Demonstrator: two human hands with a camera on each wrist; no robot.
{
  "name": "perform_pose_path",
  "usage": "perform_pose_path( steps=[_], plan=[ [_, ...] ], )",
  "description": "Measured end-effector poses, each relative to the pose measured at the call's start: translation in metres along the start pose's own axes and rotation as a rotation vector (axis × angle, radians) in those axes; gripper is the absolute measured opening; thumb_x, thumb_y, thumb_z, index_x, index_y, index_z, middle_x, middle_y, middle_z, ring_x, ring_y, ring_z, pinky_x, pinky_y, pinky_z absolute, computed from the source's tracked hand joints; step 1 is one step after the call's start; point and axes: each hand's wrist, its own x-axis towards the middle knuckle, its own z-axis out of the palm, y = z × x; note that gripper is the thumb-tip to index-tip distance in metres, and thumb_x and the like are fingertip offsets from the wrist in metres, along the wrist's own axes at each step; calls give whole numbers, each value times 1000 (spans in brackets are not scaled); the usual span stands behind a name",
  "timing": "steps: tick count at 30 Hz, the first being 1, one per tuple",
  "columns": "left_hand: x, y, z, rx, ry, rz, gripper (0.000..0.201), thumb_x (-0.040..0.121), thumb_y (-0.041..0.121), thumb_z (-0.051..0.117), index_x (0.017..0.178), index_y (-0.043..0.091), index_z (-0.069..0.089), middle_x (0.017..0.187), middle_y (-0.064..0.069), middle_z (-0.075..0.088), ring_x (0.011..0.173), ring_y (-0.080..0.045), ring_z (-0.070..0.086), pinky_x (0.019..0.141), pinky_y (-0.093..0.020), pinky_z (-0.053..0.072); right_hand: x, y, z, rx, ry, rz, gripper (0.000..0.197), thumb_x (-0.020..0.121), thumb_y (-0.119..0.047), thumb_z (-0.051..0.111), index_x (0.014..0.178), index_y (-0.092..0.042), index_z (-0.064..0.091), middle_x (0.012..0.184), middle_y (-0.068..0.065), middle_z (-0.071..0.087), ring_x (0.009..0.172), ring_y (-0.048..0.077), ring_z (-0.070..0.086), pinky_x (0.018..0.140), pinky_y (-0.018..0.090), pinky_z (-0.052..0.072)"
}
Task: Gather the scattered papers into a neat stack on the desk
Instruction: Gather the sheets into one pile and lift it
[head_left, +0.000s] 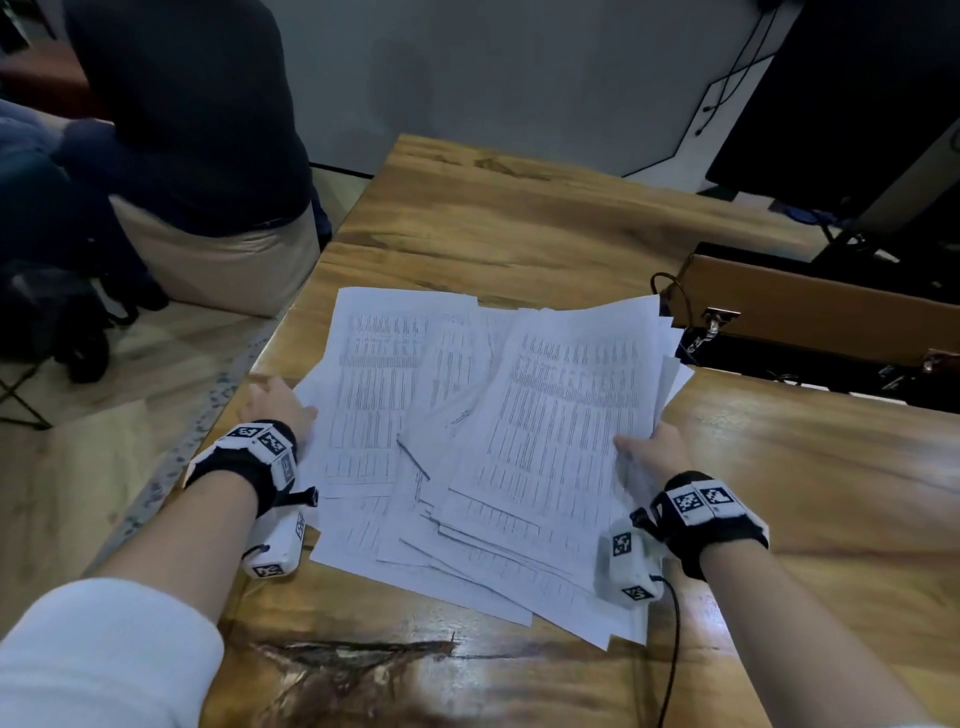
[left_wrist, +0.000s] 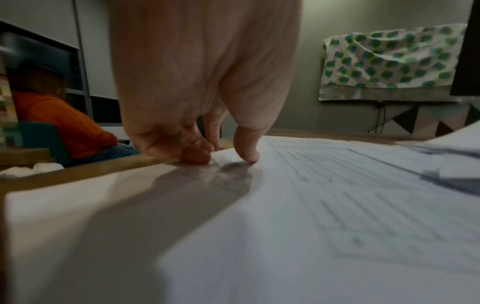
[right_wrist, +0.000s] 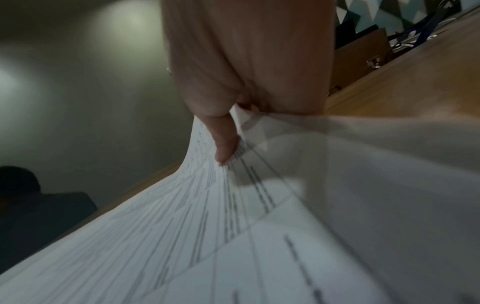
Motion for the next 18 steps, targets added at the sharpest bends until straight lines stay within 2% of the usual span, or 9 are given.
perform_pose_path(
  steps=[2, 4, 6, 9, 11, 12, 14, 16, 18],
  plan=[
    [5, -4, 3, 25, -50, 42, 38, 84, 28, 59, 111, 1, 58, 123, -24, 57, 113, -40, 52, 99, -47, 42, -10, 0, 2, 10, -26, 18, 33, 86, 8, 52, 117, -3, 55, 112, 15, 62, 104, 33, 60, 95, 46, 48],
    [5, -5, 9, 37, -112, 59, 30, 86, 30, 53, 95, 5, 67, 113, -20, 63, 109, -37, 53, 101, -43, 39, -16, 4, 5, -1, -30, 29, 32, 86, 4, 57, 118, -1, 56, 117, 16, 63, 107, 34, 61, 96, 47, 48],
    [-9, 2, 5, 36, -151, 77, 33, 91, 24, 46, 99, -1, 66, 114, -23, 63, 111, -37, 53, 99, -38, 40, -19, 9, 9, 24, -51, 49, 36, 86, 2, 59, 122, 2, 55, 120, 16, 63, 109, 35, 60, 97, 49, 47],
    [-32, 16, 0, -35, -277, 169, 33, 93, 15, 43, 98, -11, 63, 102, -27, 64, 97, -36, 59, 75, -32, 40, -27, 10, 18, 28, -123, 66, 37, 86, 1, 59, 123, 2, 54, 126, 19, 61, 109, 34, 61, 98, 50, 46],
    [-42, 18, 2, -168, -376, 211, 23, 93, 12, 46, 75, 4, 57, 80, -14, 55, 75, -24, 51, 66, -29, 34, -32, 7, 19, 27, -167, 57, 35, 88, 1, 56, 122, 6, 54, 121, 19, 62, 100, 31, 62, 90, 44, 50],
    [-44, 17, 5, -231, -375, 208, 21, 93, 11, 48, 72, 9, 51, 80, -11, 52, 75, -22, 49, 66, -28, 34, -34, 7, 17, 56, -178, 55, 33, 89, 2, 54, 122, 7, 53, 117, 19, 63, 95, 30, 63, 83, 40, 52],
    [-48, 15, 11, -329, -331, 178, 7, 90, 5, 50, 95, 7, 53, 94, -14, 55, 88, -26, 52, 75, -29, 37, -39, 4, 13, 137, -195, 54, 32, 91, 3, 50, 123, 7, 51, 114, 17, 63, 91, 27, 63, 75, 35, 51],
    [-52, 15, 17, -353, -348, 181, 37, 88, 1, 48, 125, 4, 44, 96, -18, 60, 83, -29, 54, 73, -31, 41, -41, 4, 13, 155, -197, 52, 32, 92, 3, 49, 123, 7, 50, 113, 17, 63, 88, 24, 64, 72, 34, 51],
    [-59, 21, 21, -339, -440, 217, 42, 89, 2, 49, 131, 3, 44, 108, -19, 63, 83, -27, 55, 77, -30, 42, -45, 4, 17, 121, -231, 55, 32, 92, 2, 49, 123, 8, 50, 107, 13, 64, 82, 19, 64, 65, 30, 53]
  ],
)
